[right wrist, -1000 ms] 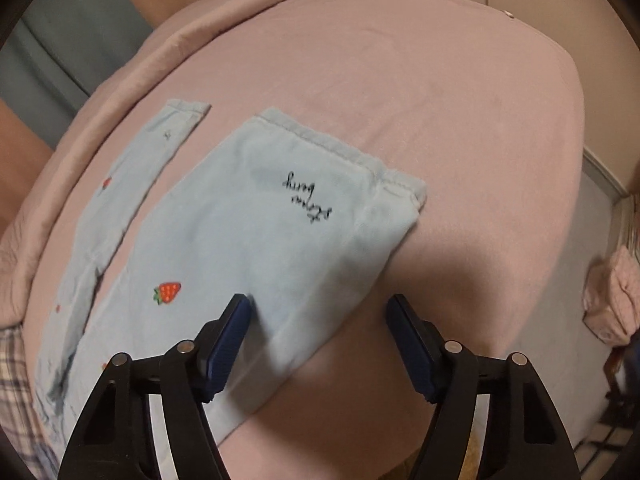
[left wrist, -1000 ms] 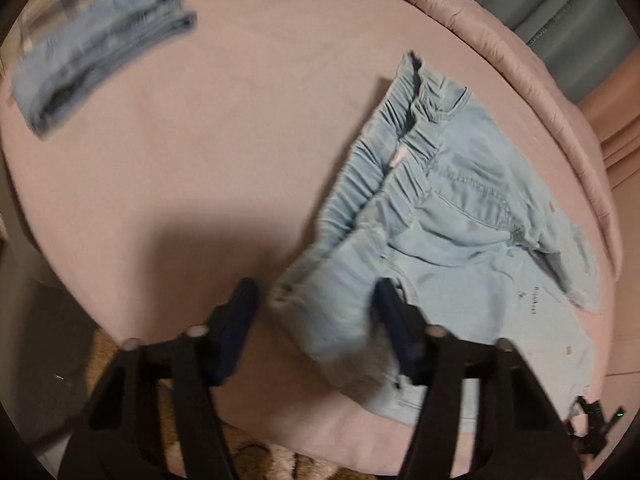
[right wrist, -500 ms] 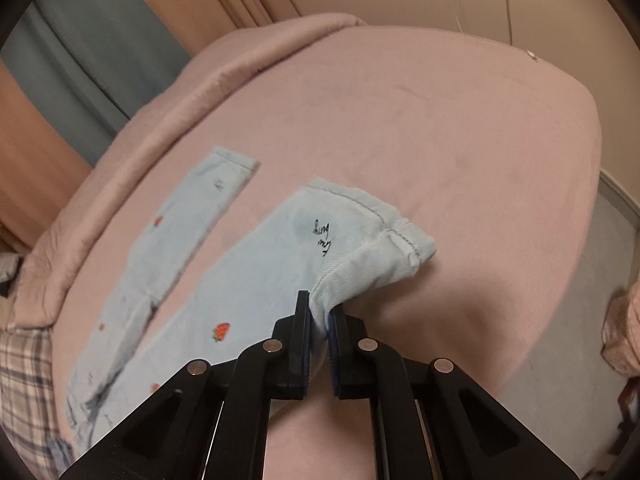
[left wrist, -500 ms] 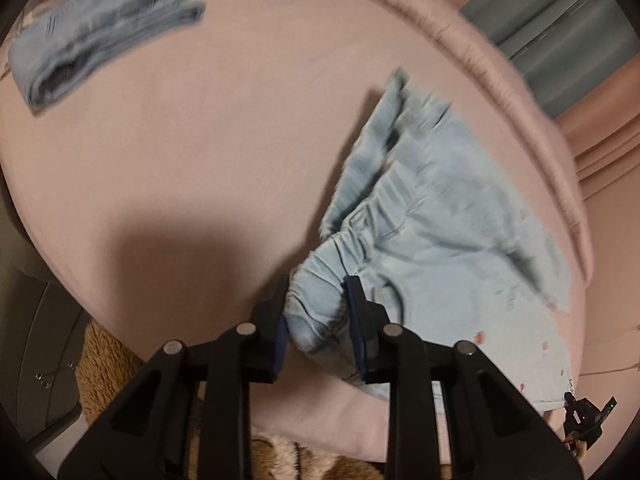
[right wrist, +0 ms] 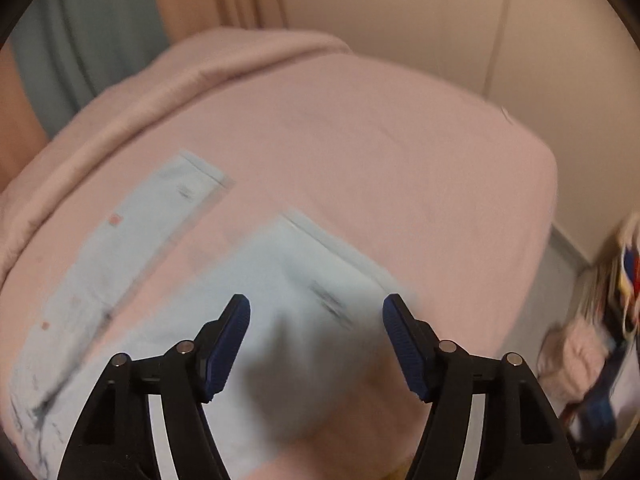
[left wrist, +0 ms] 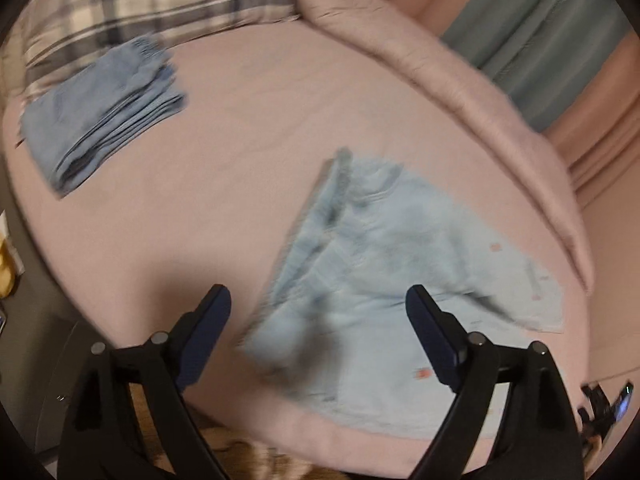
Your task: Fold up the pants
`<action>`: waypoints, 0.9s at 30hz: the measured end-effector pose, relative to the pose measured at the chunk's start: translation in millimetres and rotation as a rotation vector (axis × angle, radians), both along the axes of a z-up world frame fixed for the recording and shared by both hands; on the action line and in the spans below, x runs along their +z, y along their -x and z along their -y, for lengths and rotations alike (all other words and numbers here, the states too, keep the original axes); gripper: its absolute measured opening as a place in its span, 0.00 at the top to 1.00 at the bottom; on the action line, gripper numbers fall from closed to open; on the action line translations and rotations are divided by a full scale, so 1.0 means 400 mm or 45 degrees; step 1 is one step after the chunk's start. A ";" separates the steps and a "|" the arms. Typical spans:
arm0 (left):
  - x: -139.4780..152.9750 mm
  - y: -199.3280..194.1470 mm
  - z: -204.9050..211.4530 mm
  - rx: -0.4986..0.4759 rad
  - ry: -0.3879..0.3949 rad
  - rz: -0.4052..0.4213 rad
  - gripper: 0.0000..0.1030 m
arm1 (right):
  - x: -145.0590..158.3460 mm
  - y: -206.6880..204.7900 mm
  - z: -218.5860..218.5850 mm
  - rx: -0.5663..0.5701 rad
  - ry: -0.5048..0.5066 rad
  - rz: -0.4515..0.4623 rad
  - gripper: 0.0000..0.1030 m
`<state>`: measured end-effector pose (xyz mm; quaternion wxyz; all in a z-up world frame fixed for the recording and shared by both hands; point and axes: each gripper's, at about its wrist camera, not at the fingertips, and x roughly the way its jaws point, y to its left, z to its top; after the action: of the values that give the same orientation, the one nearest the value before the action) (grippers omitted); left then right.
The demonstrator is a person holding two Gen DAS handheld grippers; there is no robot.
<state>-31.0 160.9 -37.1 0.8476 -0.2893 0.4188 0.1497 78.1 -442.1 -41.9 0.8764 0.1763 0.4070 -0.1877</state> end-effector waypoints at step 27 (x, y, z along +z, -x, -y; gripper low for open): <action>-0.085 -0.236 0.269 -0.292 0.092 -0.119 0.15 | -0.208 -0.677 -0.445 0.246 -0.163 -0.357 0.63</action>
<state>63.6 53.4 -71.0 0.8278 -0.2624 0.4933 0.0498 349.1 -264.2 -125.1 0.8119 0.1641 0.5513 -0.0992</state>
